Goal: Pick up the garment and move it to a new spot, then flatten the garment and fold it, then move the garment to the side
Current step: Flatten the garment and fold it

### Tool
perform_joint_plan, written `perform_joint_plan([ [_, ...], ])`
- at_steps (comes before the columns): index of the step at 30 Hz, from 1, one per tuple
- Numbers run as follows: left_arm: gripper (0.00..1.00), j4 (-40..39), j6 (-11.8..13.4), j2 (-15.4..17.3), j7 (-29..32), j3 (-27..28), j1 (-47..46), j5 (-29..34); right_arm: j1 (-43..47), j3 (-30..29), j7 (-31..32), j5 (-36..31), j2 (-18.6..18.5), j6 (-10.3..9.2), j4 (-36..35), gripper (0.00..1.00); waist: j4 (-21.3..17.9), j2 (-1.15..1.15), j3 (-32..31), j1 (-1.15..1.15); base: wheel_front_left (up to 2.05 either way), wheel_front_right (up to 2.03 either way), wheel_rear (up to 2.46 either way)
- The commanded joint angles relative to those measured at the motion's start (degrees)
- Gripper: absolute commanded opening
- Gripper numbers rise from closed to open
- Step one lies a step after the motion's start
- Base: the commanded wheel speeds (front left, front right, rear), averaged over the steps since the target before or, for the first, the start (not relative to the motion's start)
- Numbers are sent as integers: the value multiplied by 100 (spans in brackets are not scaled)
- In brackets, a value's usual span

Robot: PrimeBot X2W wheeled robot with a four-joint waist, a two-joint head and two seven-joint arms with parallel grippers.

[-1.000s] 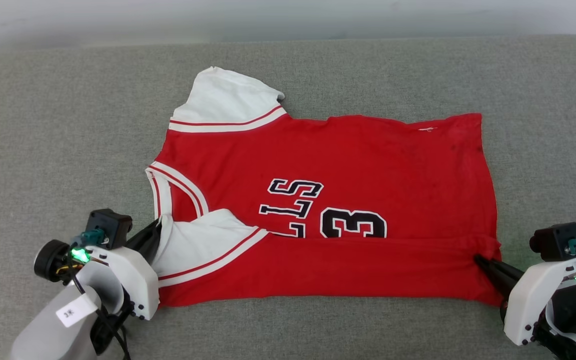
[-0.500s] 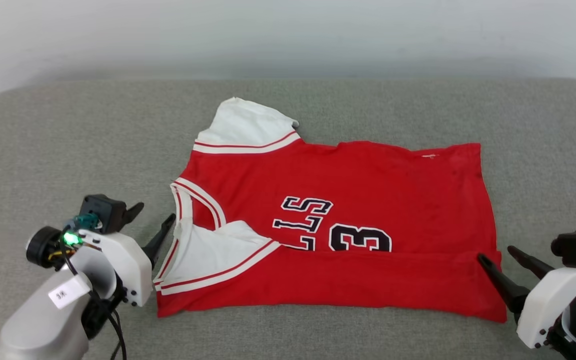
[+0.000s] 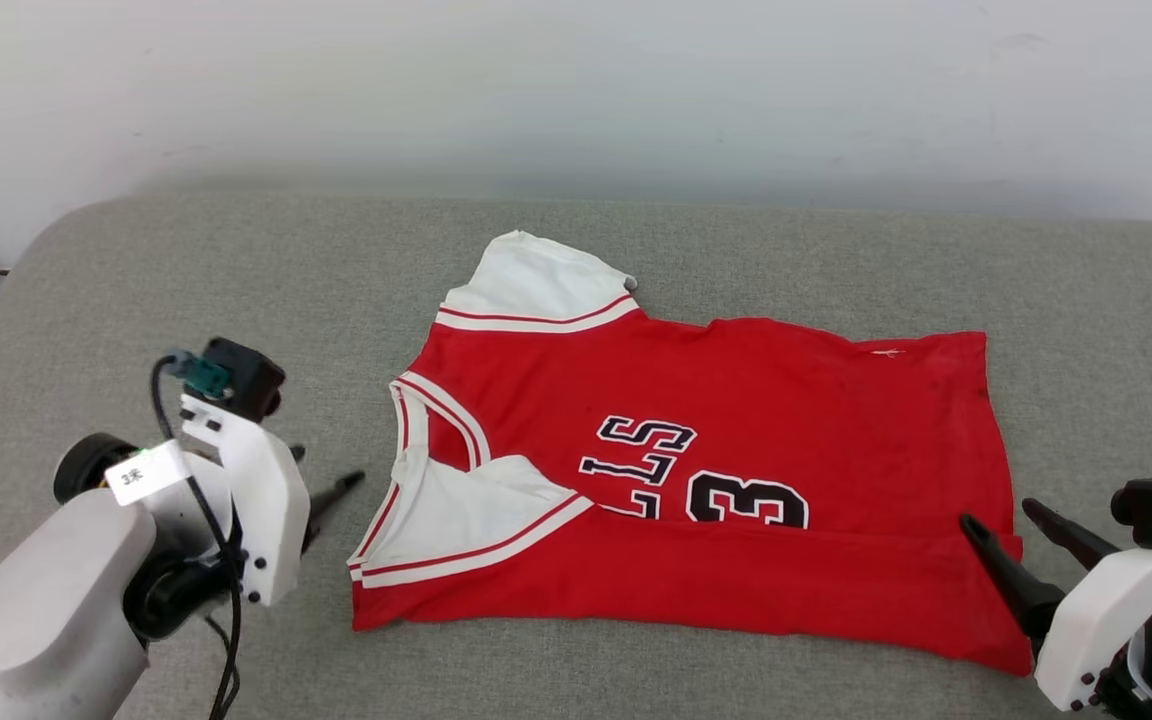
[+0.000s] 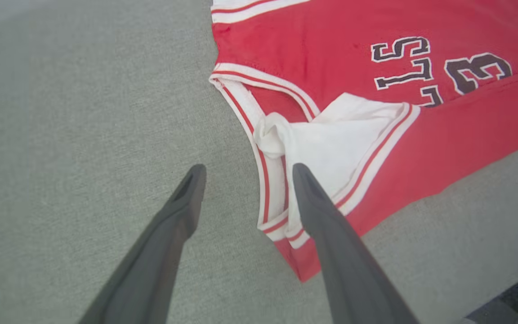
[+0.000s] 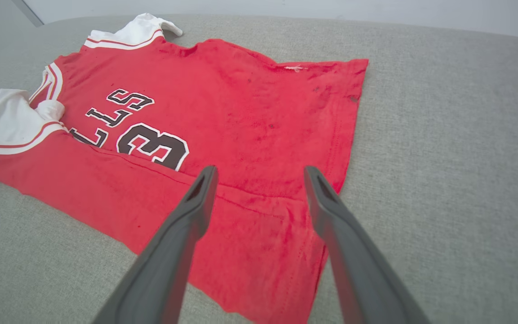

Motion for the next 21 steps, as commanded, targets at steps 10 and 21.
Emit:
perform_joint_plan([
  [10, 100, -333, 92, 49, 1572, -443, 7, -399, -81, -32, 167, -107, 203, -6, -121, 100, -136, 0, 120, 1, 0, 0, 0],
  [21, 100, 581, 81, -180, 1574, -614, 177, -476, -271, 109, 197, -124, 275, -5, -85, 100, -421, 0, 452, 1, 0, 0, 0],
])
